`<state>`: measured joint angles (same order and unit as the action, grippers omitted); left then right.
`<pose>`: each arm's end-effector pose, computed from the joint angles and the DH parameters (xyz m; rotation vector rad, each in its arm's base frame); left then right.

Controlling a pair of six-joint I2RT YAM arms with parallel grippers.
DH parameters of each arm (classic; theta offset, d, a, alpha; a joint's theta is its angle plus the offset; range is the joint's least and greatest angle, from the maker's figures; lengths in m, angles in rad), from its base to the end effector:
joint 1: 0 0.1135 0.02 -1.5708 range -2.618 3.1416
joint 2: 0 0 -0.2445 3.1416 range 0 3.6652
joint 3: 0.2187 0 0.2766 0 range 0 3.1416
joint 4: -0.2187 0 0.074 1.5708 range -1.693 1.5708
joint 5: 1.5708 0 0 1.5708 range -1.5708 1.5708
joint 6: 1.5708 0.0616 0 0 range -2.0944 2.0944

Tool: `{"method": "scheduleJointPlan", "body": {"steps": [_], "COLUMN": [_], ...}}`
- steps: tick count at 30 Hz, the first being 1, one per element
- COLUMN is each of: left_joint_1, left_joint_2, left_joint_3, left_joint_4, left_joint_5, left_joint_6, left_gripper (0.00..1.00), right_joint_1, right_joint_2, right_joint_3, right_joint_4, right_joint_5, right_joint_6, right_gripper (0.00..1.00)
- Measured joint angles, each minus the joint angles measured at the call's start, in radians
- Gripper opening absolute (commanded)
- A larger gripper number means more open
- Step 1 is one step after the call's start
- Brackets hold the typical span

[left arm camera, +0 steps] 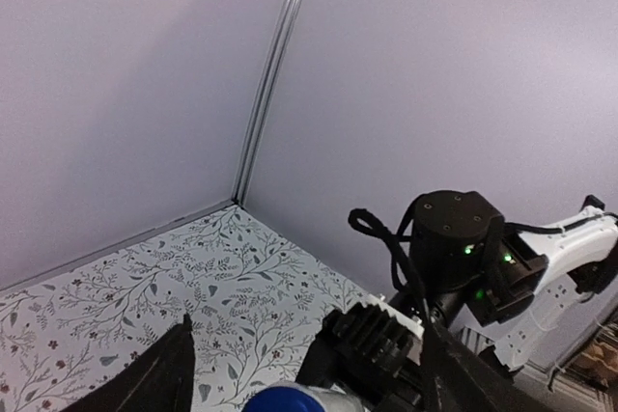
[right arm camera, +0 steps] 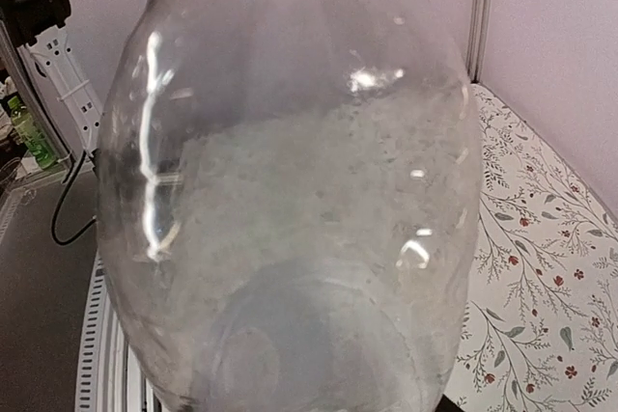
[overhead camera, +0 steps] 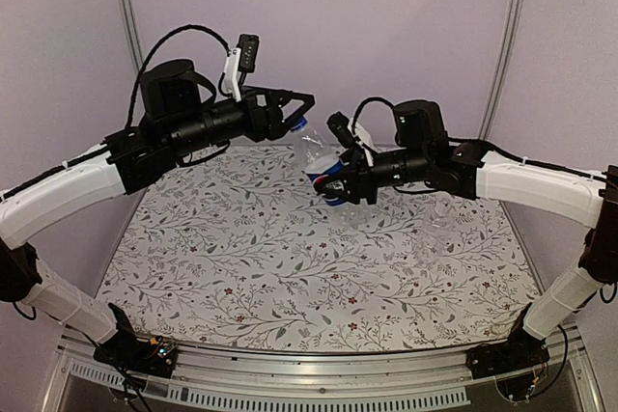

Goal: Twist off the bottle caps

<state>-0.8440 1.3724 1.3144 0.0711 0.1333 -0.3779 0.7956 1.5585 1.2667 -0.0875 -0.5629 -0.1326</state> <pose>0.2463 -0.2893 0.3992 0.4913 1.5850 -1.0528 0.2635 0.3159 0.2911 -1.2330 1.5965 0.9779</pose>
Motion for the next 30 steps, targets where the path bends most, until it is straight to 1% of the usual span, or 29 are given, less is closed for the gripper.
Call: {"method": "scheduleJointPlan", "body": {"steps": [5,11,15,18,21,30], "left_joint_1": [0.043,0.086,0.097,0.099,0.1,0.103], "left_joint_2": [-0.035,-0.04,-0.039,-0.036,-0.023,0.043], "left_joint_3": [-0.005,-0.017,-0.022,-0.022,-0.022,-0.03], "left_joint_4": [0.018,0.066,0.089,0.114,0.142,0.179], "left_joint_5": [0.18,0.484,0.62,0.694,0.747,0.819], "left_joint_6": [0.058,0.108,0.119,0.121,0.119,0.089], "left_gripper": [0.83,0.83,0.81,0.75,0.71,0.51], "right_joint_1": [0.0,0.0,0.0,0.0,0.0,0.0], "right_joint_2": [0.0,0.0,0.0,0.0,0.0,0.0], "right_joint_3": [-0.01,-0.01,-0.01,-0.01,-0.009,0.0], "right_joint_4": [-0.013,-0.019,-0.019,-0.019,-0.019,-0.02], "right_joint_5": [-0.126,-0.283,-0.376,-0.432,-0.469,-0.521], "right_joint_6": [-0.019,-0.036,-0.042,-0.042,-0.042,-0.041], "right_gripper": [0.41,0.42,0.42,0.42,0.42,0.42]}}
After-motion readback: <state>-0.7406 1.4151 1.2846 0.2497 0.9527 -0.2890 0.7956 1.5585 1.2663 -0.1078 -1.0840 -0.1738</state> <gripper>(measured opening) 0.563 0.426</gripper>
